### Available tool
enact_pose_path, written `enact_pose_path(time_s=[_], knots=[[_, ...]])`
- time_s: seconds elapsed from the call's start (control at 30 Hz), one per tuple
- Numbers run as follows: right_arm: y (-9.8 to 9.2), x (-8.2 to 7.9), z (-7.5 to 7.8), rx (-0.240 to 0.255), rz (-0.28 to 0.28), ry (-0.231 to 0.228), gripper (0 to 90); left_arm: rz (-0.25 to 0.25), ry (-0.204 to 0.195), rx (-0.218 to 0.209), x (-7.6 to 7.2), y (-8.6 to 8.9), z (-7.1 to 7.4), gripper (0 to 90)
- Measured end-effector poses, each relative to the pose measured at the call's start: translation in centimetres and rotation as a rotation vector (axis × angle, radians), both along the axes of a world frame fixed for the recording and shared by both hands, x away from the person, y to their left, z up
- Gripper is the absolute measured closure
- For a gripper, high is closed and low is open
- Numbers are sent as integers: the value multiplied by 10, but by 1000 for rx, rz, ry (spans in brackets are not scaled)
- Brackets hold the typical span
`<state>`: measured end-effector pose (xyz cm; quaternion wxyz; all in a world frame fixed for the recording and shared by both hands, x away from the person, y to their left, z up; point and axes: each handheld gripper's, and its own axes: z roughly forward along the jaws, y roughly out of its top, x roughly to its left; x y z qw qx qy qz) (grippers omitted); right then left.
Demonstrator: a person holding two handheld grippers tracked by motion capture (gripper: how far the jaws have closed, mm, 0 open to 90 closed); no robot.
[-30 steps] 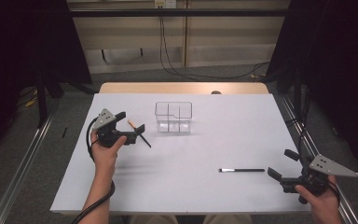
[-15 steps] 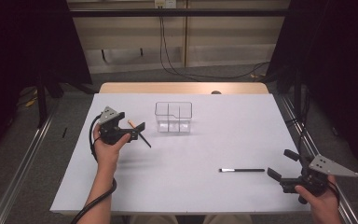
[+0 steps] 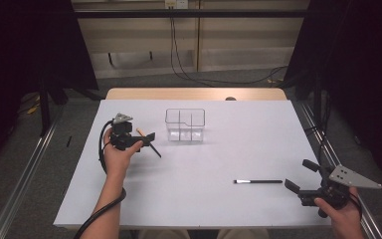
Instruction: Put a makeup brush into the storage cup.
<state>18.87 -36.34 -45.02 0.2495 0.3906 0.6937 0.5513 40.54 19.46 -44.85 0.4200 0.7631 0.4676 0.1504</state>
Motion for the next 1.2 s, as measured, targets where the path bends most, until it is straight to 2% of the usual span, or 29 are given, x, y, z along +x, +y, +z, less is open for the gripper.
enact_pose_path(time_s=[0.03, 0.2, 0.3, 0.43, 0.57, 0.67, 0.7, 0.77, 0.87, 0.97, 1.07, 1.2], knots=[[0, 0, 0, 0, 0, 0, 12, 11, 19, 8, 1, -1, 0, 0], [0, 0, 0, 1, -1, 0, 12, 47, 106, 108, 8, -6, -1, 16], [0, 0, 0, 2, -1, 0, 12, 71, 162, 123, 12, -9, -2, 28], [0, 1, -1, -3, 1, 2, 12, 99, 198, 163, 18, -15, -2, 33], [0, 1, -1, -1, 3, 6, 12, 110, 262, 201, 23, -18, -5, 39], [-1, 1, -1, 1, 0, 5, 12, 125, 287, 225, 28, -19, -7, 46], [-1, 1, -2, 0, 0, 6, 12, 130, 298, 217, 29, -20, -8, 49], [-1, 1, -2, -1, 3, 6, 12, 137, 309, 234, 32, -22, -8, 57], [-1, 2, -2, 1, 4, 8, 13, 149, 330, 236, 35, -23, -11, 68], [-1, 2, -2, 3, 4, 5, 14, 164, 370, 264, 39, -22, -14, 84], [-2, 2, -3, 2, 4, 9, 15, 197, 380, 280, 40, -22, -16, 105], [-3, 3, -3, 4, 3, 9, 15, 199, 393, 294, 43, -24, -15, 113]])
